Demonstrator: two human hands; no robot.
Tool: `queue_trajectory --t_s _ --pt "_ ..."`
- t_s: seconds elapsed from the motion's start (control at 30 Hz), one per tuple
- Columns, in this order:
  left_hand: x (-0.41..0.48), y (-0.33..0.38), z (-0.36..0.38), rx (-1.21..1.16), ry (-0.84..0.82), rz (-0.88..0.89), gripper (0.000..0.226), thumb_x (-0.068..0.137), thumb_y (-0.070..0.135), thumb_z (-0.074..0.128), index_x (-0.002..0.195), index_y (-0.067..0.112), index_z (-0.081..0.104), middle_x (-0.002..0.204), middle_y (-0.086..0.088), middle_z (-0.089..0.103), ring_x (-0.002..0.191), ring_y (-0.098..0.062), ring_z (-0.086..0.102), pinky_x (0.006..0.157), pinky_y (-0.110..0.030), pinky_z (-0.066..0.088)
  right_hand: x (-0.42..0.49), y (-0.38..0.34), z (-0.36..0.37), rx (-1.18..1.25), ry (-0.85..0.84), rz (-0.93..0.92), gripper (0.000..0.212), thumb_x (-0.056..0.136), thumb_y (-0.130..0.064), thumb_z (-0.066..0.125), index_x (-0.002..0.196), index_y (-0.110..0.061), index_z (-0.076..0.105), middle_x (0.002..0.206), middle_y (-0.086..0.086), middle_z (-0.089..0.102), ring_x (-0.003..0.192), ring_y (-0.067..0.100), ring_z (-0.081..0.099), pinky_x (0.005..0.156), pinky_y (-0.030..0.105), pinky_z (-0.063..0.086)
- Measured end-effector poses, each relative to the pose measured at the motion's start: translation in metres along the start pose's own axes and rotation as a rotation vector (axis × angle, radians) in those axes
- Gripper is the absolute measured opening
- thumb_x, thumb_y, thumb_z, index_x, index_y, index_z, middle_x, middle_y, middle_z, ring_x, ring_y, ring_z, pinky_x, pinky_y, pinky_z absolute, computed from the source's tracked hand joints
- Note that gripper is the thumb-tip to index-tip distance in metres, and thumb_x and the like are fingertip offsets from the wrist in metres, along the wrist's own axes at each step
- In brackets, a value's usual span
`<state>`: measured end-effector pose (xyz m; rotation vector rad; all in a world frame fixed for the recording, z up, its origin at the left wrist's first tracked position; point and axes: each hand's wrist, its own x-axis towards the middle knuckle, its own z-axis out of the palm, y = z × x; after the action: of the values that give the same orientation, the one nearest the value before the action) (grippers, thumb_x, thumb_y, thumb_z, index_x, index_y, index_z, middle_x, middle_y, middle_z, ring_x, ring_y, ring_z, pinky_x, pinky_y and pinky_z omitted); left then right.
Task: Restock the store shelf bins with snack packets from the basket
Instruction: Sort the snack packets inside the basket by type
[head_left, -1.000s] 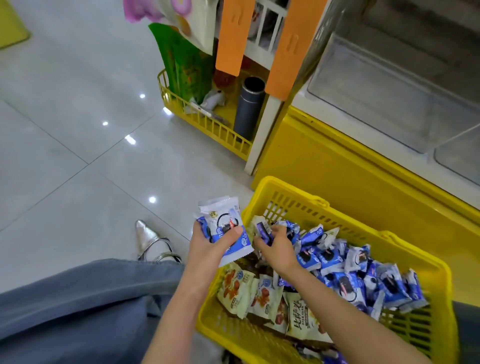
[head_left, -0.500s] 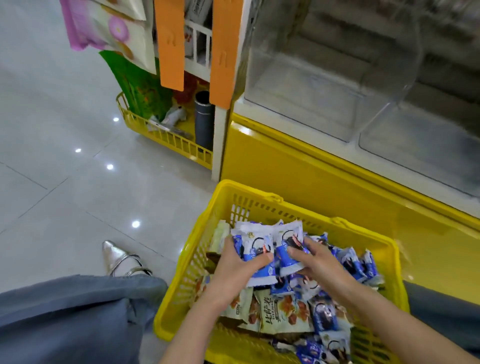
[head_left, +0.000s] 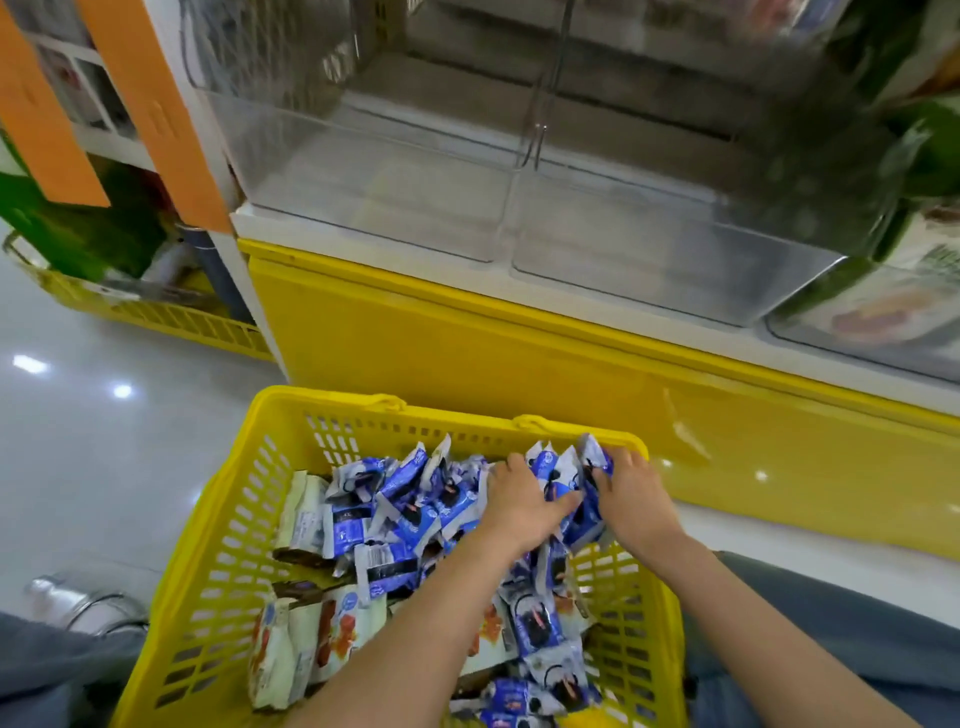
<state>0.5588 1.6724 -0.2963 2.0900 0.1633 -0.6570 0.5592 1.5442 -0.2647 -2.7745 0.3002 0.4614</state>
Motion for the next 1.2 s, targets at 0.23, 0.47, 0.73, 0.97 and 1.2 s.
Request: queue_trajectory --t_s 0.23,0.47,0.73,0.97,1.2 --pt "-0.015 0.007 -0.005 0.326 0.088 0.208 0.068 0.09 0.051 0.047 0.141 0.01 0.026 0.138 -0.009 0.032 0.129 -0.025 0.025 0.108 -0.035 0.024 -0.011 -0.009 -0.01 0.044 0.08 -0.128 0.037 0.1 -0.02 0.036 0.135 -0.007 0.04 0.135 0.013 0.043 0.124 0.028 0.038 0.101 0.032 0.029" --pt "-0.082 -0.044 -0.115 0.181 0.643 0.438 0.028 0.094 0.026 0.045 0.121 0.016 0.049 0.114 0.005 0.045 0.106 -0.004 0.036 0.091 -0.021 0.029 -0.038 -0.077 0.007 0.121 0.134 -0.543 0.032 0.1 -0.021 0.039 0.13 -0.011 0.046 0.126 0.005 0.049 0.114 0.019 0.047 0.088 0.019 0.033" --pt "-0.115 -0.183 -0.186 0.114 0.735 -0.138 0.027 0.095 0.016 0.045 0.116 0.001 0.054 0.115 -0.022 0.054 0.109 -0.039 0.048 0.093 -0.045 0.036 -0.022 -0.147 0.088 -0.06 -0.082 -0.575 0.052 0.099 -0.023 0.043 0.146 -0.012 0.023 0.148 0.004 0.03 0.134 0.019 0.034 0.111 0.026 0.024" --pt "-0.115 -0.201 -0.174 -0.032 0.655 -0.076 0.042 0.098 0.041 0.024 0.061 0.026 0.034 0.056 0.006 0.043 0.056 -0.006 0.043 0.053 -0.022 0.03 0.01 -0.151 0.105 -0.52 -0.087 -0.652 0.056 0.09 -0.006 0.055 0.142 -0.014 0.033 0.144 0.003 0.037 0.132 0.022 0.032 0.111 0.031 0.027" --pt "-0.115 -0.198 -0.173 -0.058 0.697 -0.086 0.029 0.099 0.038 0.028 0.086 0.026 0.051 0.081 0.009 0.055 0.077 -0.011 0.053 0.064 -0.027 0.035 0.006 -0.16 0.081 -0.4 0.001 -0.661 0.034 0.092 -0.044 0.051 0.116 -0.02 0.053 0.111 0.0 0.055 0.107 0.019 0.044 0.086 0.028 0.036"
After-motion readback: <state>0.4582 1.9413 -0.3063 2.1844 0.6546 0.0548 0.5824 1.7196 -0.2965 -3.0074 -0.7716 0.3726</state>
